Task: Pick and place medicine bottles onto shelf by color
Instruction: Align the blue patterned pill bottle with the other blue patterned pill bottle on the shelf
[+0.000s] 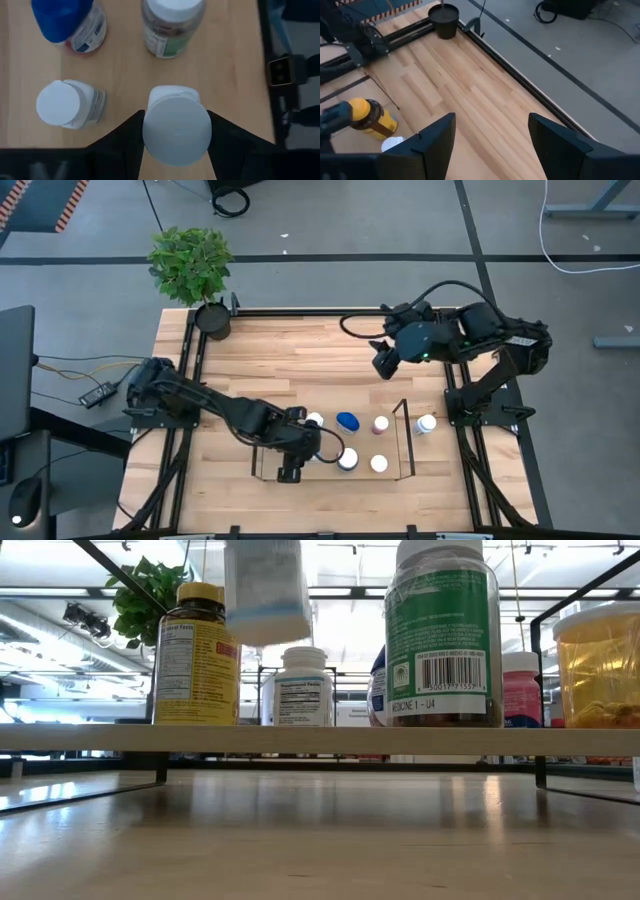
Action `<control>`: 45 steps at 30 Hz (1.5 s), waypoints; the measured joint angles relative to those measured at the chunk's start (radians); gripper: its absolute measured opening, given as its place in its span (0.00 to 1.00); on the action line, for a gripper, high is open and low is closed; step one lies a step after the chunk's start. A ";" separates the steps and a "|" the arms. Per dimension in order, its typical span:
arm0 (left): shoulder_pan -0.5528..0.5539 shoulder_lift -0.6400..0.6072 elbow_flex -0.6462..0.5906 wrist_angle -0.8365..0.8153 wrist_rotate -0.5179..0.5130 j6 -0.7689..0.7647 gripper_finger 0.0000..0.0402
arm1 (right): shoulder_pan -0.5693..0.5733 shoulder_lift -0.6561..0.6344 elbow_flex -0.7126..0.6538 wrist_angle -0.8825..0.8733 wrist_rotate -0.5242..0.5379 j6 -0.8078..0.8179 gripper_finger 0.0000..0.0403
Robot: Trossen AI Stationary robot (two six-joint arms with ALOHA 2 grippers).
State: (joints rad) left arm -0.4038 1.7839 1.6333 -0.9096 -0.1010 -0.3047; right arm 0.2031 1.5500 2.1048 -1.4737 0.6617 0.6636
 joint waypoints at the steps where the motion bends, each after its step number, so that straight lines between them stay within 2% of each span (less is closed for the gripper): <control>1: 0.002 0.011 0.000 0.000 0.000 0.006 0.45 | 0.000 -0.004 0.000 -0.008 0.000 0.008 0.64; 6: 0.004 0.062 0.000 0.008 0.001 0.024 0.48 | 0.000 -0.009 0.000 -0.048 0.004 0.036 0.64; 13: -0.010 0.117 0.000 0.033 0.001 -0.001 0.47 | 0.000 -0.009 0.000 -0.052 0.004 0.044 0.64; 38: -0.015 0.154 0.000 0.045 0.002 -0.025 0.49 | 0.003 -0.009 0.000 -0.059 -0.008 0.051 0.64; 45: -0.015 0.154 0.000 0.044 0.002 -0.025 0.57 | 0.003 -0.009 0.000 -0.060 -0.008 0.047 0.64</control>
State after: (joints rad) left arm -0.4187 1.9377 1.6337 -0.8658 -0.0990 -0.3298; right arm 0.2062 1.5410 2.1048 -1.5339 0.6540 0.7107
